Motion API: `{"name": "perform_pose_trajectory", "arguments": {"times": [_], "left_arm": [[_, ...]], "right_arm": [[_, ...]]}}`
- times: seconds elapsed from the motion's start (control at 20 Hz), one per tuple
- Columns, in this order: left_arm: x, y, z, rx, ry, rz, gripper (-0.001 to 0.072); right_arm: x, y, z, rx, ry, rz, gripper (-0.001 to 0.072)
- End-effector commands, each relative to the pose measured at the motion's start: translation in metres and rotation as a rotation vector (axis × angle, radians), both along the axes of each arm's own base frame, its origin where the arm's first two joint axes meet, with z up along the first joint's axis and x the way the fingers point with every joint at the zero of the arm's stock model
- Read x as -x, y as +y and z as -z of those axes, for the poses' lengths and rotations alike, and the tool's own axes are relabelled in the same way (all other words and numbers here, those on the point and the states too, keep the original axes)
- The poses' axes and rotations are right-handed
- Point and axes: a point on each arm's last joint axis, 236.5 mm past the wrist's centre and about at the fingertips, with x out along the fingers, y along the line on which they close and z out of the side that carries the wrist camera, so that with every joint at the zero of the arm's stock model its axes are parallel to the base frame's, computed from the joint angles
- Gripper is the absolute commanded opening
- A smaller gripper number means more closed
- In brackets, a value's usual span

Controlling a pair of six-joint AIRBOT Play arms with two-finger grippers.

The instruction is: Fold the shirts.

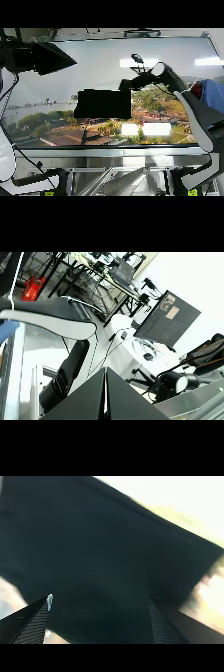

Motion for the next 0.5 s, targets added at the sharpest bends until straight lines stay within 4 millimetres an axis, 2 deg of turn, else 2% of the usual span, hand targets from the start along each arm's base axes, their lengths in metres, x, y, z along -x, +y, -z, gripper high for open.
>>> {"name": "perform_pose_trajectory", "arguments": {"times": [0.0, 0.1, 0.15, 0.25, 0.45], "left_arm": [[-0.003, -0.001, 0.007, 0.001, 0.036, 0.002, 0.0016], [-0.005, -0.002, 0.006, 0.005, 0.036, -0.006, 0.0016], [-0.005, -0.002, 0.006, 0.004, 0.037, -0.005, 0.0017], [-0.004, -0.002, 0.006, 0.003, 0.037, -0.002, 0.0017], [-0.004, -0.001, 0.006, 0.002, 0.036, -0.003, 0.0016]], "right_arm": [[0.012, -0.077, 0.036, 0.077, 0.200, 0.156, 0.0718], [0.020, -0.079, 0.067, 0.089, 0.261, 0.167, 0.0718], [0.024, -0.072, 0.079, 0.075, 0.296, 0.160, 0.0718], [0.029, -0.049, 0.095, 0.007, 0.343, 0.131, 0.0718], [0.038, 0.007, 0.107, -0.183, 0.404, 0.067, 0.0716]]}}
